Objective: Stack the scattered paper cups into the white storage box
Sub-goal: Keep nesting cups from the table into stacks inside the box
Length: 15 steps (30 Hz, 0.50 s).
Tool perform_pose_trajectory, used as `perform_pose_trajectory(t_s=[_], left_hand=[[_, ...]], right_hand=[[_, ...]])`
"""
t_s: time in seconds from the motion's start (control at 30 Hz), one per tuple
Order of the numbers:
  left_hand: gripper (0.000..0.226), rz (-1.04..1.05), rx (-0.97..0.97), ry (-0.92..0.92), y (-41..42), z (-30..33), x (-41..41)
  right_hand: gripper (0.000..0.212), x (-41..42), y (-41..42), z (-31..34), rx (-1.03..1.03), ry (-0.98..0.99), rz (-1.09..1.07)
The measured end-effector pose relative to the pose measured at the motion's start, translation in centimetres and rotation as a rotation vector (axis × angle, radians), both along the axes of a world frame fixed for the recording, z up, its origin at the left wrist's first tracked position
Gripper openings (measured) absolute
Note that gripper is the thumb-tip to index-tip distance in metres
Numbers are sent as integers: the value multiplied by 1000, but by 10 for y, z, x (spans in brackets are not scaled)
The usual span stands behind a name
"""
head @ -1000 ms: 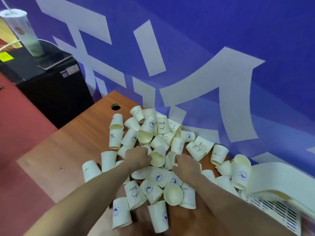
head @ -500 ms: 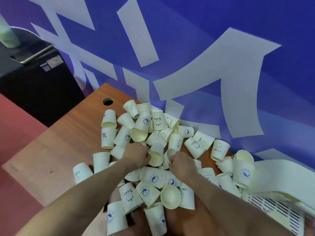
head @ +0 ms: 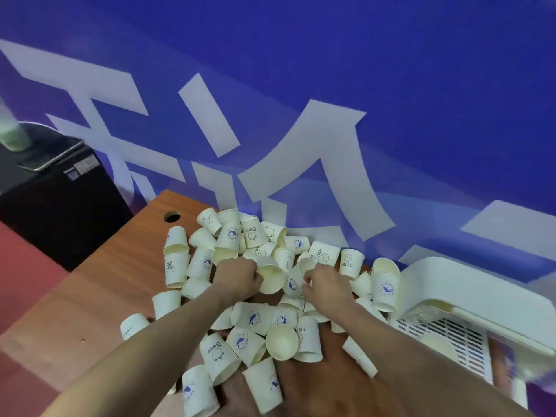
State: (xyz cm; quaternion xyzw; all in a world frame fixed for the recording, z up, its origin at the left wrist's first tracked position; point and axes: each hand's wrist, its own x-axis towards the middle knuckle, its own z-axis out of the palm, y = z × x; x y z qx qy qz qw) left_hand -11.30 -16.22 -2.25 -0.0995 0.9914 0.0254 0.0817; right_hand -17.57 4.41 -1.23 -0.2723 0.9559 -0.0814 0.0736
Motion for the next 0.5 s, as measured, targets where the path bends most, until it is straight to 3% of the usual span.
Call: perform_pose_trajectory(t_s=[0.23, 0.5], left_hand=[[28, -45, 30, 44, 59, 25, -2], [27, -54, 240, -1, 151, 41, -7]], right_hand=[[18, 25, 71, 29, -36, 52, -117], [18, 45, 166, 49, -30, 129, -246]])
